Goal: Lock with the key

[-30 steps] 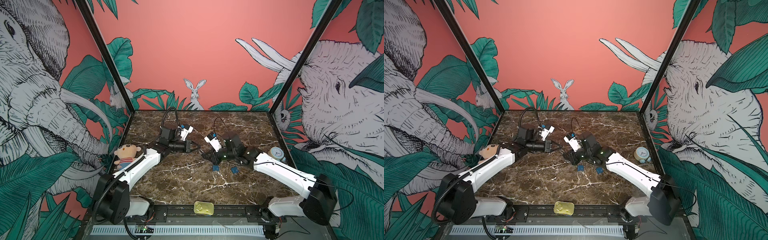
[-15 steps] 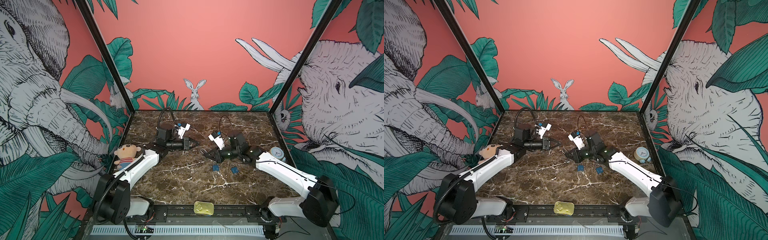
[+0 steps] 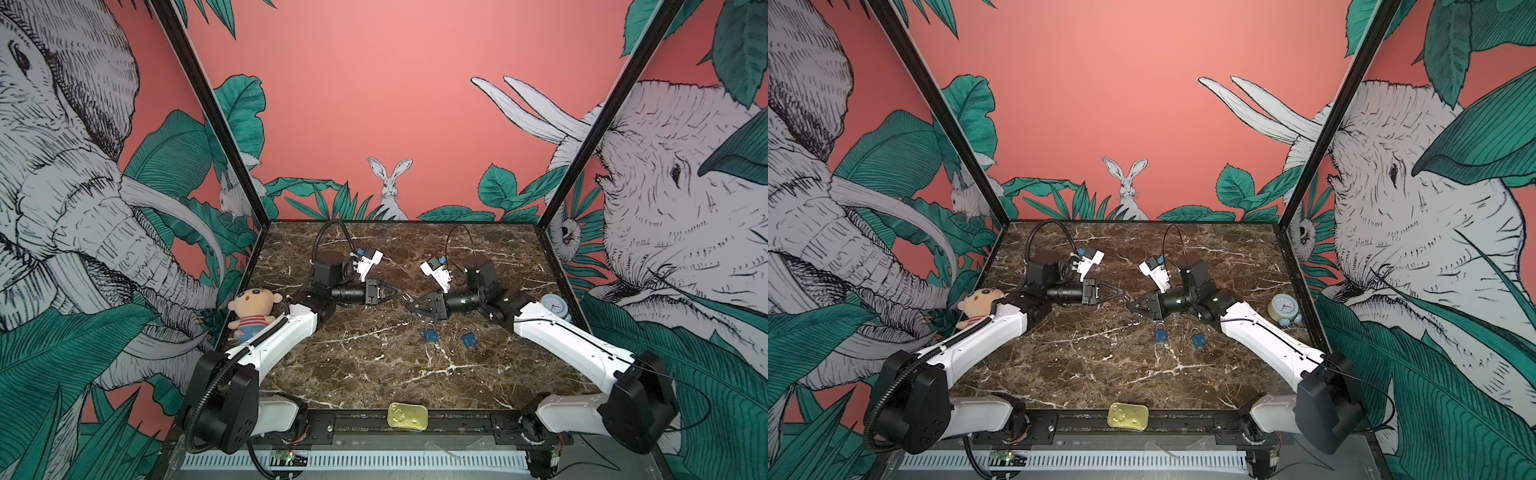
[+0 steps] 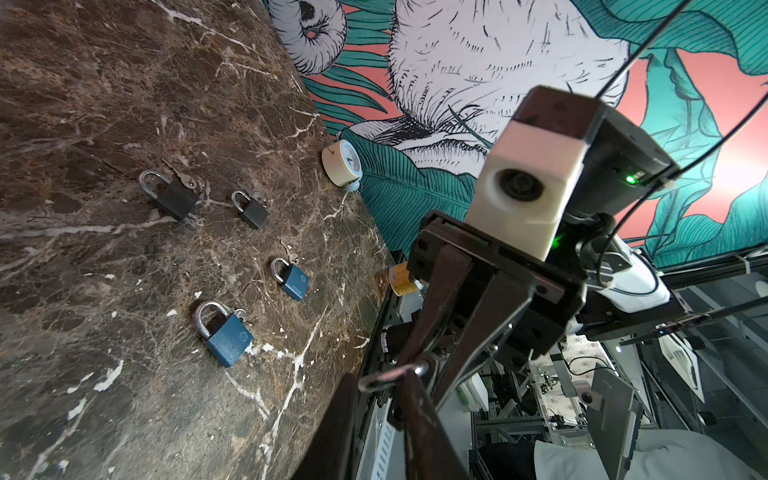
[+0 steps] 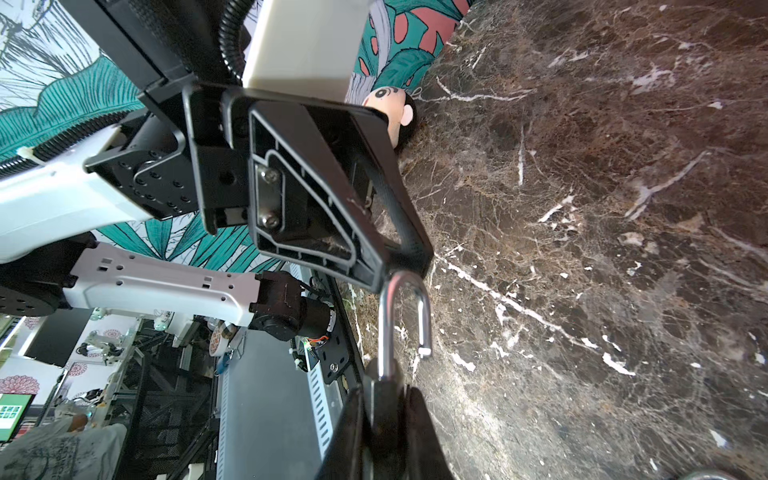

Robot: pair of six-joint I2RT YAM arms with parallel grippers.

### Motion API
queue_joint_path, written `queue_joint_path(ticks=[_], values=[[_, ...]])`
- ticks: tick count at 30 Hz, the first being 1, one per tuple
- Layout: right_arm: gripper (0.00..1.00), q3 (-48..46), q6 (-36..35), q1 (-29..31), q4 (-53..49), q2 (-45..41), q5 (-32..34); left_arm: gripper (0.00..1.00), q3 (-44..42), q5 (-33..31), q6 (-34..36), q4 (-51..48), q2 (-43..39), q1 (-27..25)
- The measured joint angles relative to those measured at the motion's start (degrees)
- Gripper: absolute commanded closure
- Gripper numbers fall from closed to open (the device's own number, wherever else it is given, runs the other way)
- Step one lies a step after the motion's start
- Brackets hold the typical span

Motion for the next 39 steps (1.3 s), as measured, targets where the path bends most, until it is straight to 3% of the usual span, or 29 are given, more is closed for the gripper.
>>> queue_joint_path(ticks=[18,26,33,39], values=[[1.0,0.02,2.08,-0.04,1.38,1.31,-2.1,0.62,-1.05,1.53,-4.98,7.26,-0.83,0.2],[1.0,0.0,2.95,-0.04,2.89,2.16,-2.73,0.61,-1.03,1.64,-6.29,10.27,0.55,0.04],[1.0,0.02,3.1,-0.13,2.86,2.23,-2.78,0.74,-1.03,1.81,-6.75,10.47,2.08,-0.17],[1.0,0.02,3.1,-0.22,2.8,2.25,-2.82,0.79,-1.46,1.88,-5.92,9.42,1.49,-0.2]])
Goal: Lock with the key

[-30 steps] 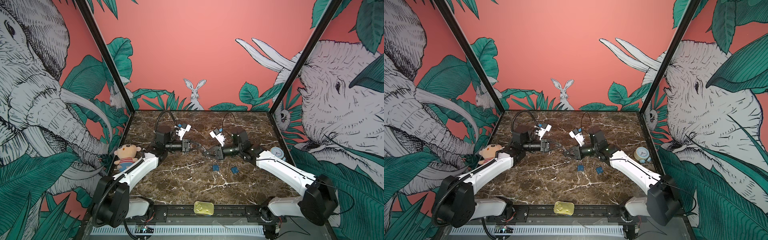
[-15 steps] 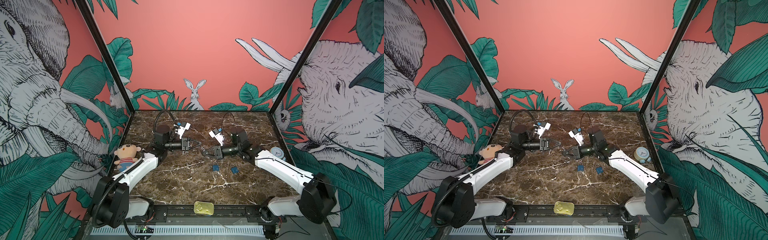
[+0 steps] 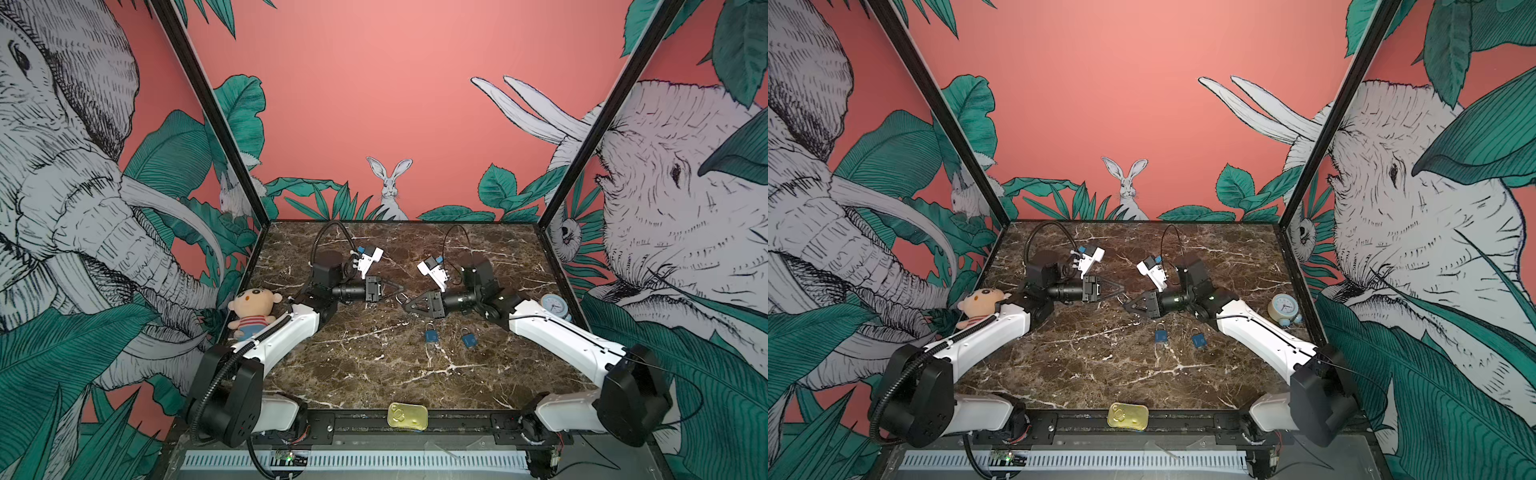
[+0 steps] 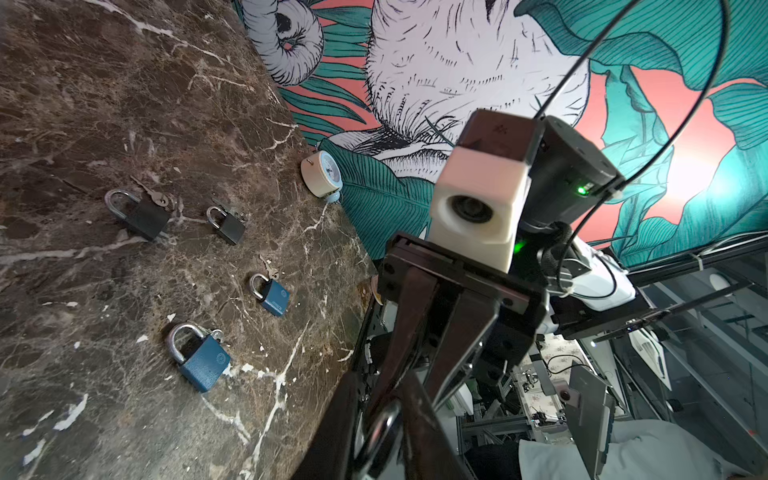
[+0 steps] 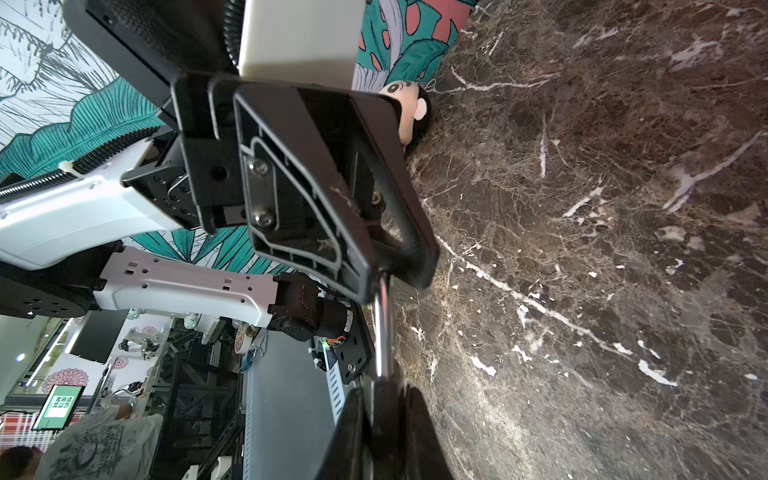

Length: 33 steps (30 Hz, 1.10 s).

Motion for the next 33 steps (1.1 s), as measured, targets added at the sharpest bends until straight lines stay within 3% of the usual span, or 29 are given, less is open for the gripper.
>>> queue_joint_path(ticks=[22,33], values=[[1.0,0.0,-0.02,-0.04,-0.98,0.09,-0.2,0.93,-0.42,0.66,1.73,-2.91,-0.9,-0.15],[1.0,0.0,0.46,-0.15,-0.9,0.09,-0.96,0.84,-0.61,0.9,2.51,-3.85,-1.25,-0.13]])
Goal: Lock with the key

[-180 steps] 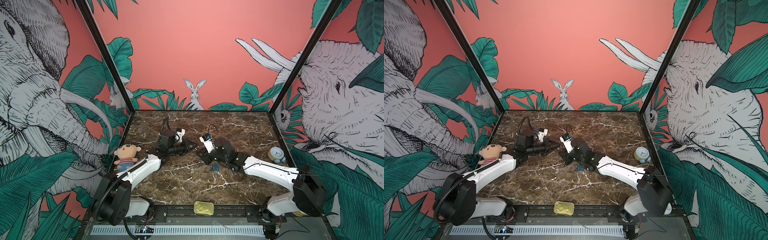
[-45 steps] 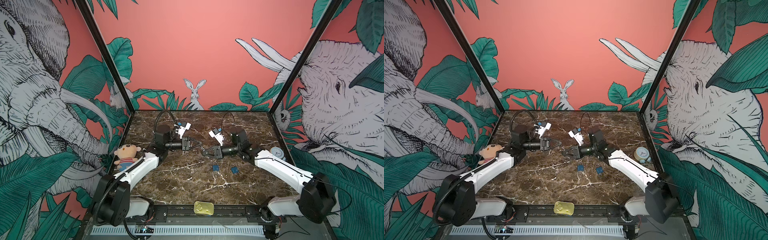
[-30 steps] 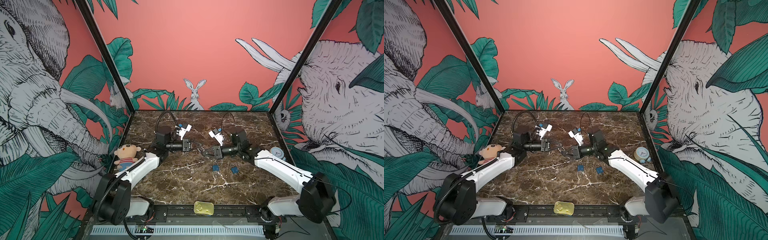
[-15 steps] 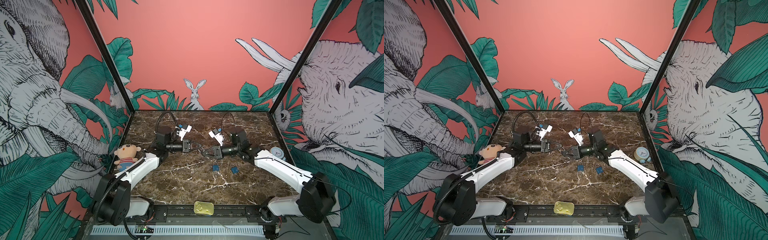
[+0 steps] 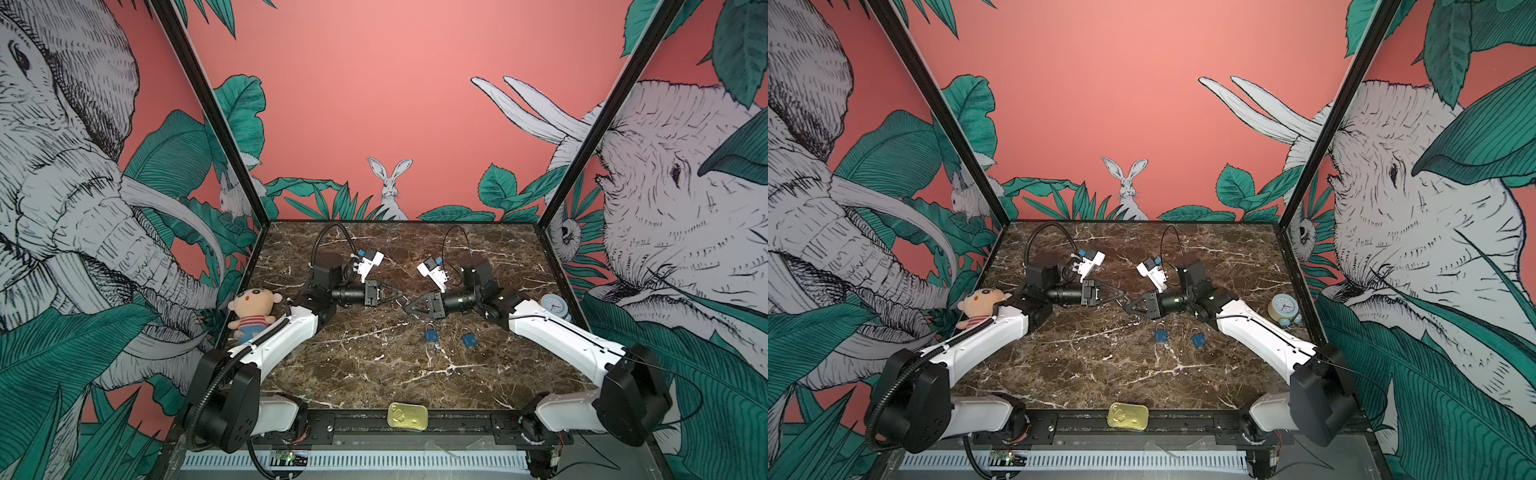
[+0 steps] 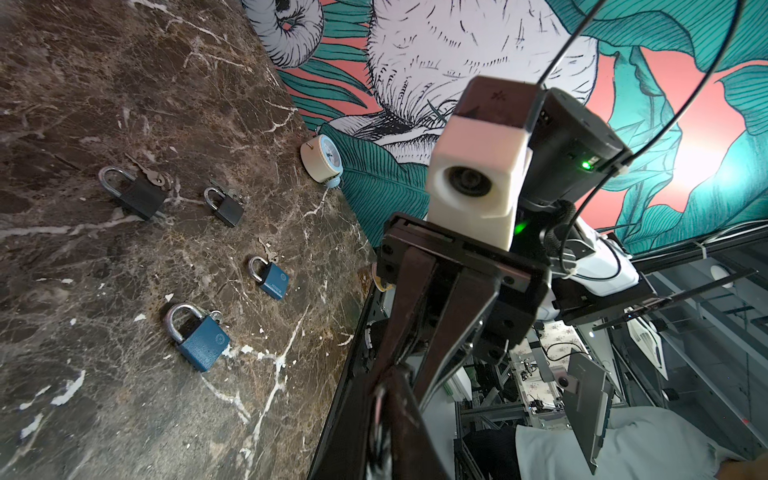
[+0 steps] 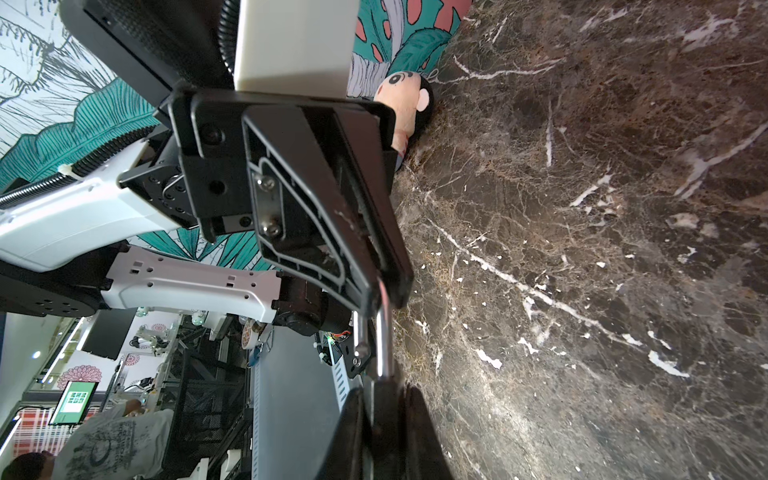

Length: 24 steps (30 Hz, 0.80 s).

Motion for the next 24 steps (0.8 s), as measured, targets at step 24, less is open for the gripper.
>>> queue_joint_path(ticks=[24], values=[[1.0,-2.75,11.19,-0.22,7.87,0.11,-5.27,1.0,-0.5,1.97,1.44,0.85,-0.11,0.63]])
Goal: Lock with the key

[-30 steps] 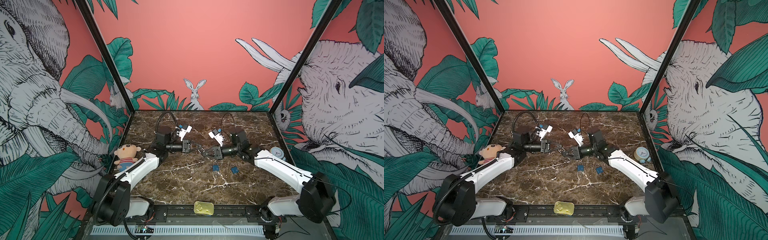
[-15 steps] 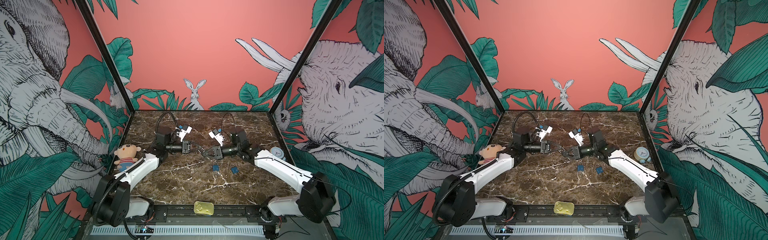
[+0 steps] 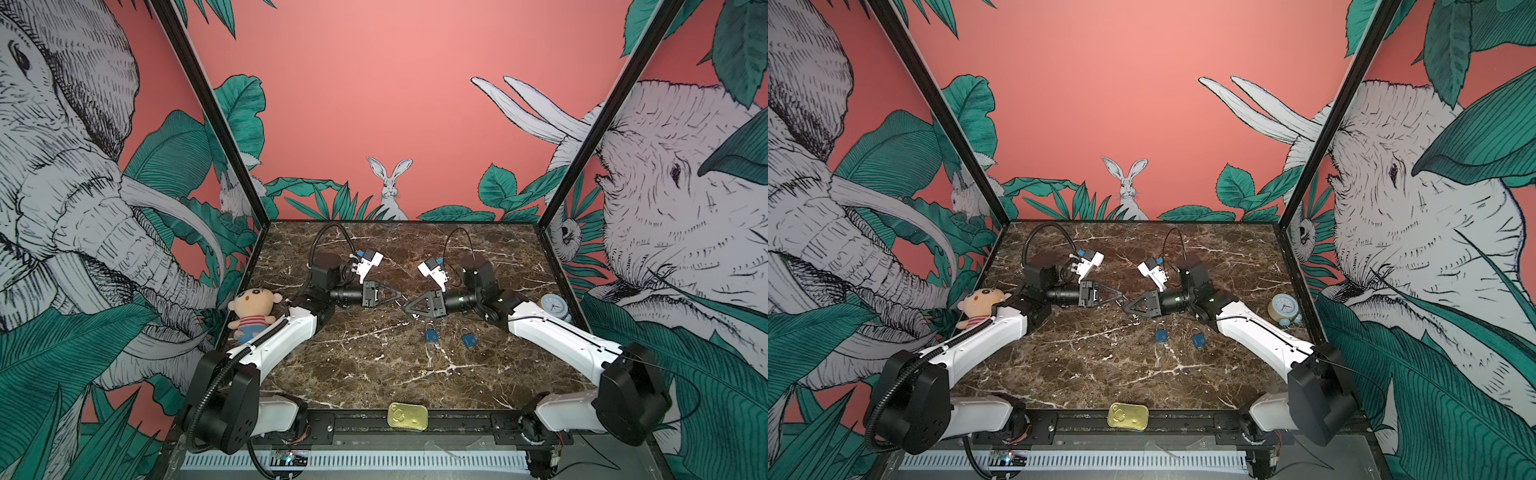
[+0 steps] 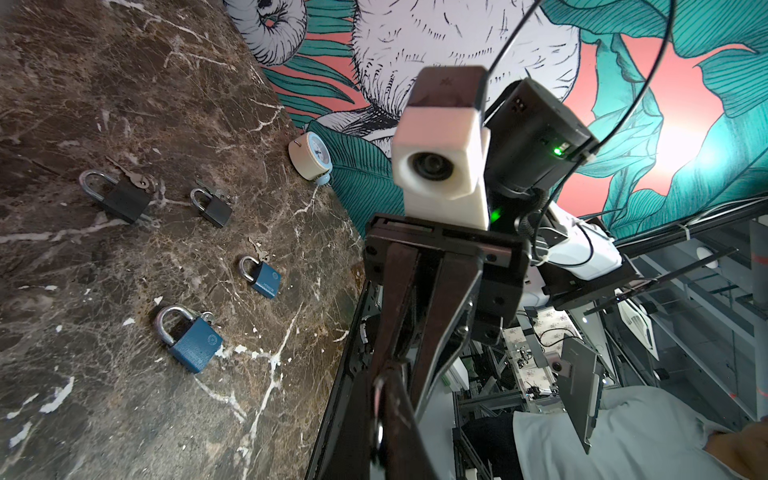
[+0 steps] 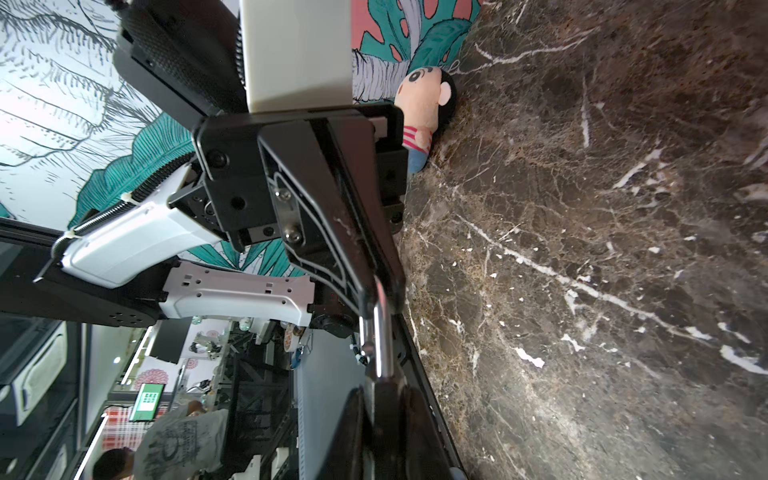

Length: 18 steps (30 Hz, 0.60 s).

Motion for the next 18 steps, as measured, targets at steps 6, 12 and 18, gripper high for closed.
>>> queue_joint_path(ticks=[6,12,18], values=[[1.0,-2.49,6.38,-0.31,5.92,-0.57,-1.29,1.0,0.0,0.83,0.07,1.6,0.79,0.0],[1.0,-3.76,11.15,-0.48,10.25,-0.68,-1.92,1.0,-0.07,1.01,0.07,2.97,0.87,0.07],[1.0,-4.74,13.7,-0.5,12.39,-0.68,-2.32,1.0,-1.64,0.94,-0.42,5.62,0.85,0.07]])
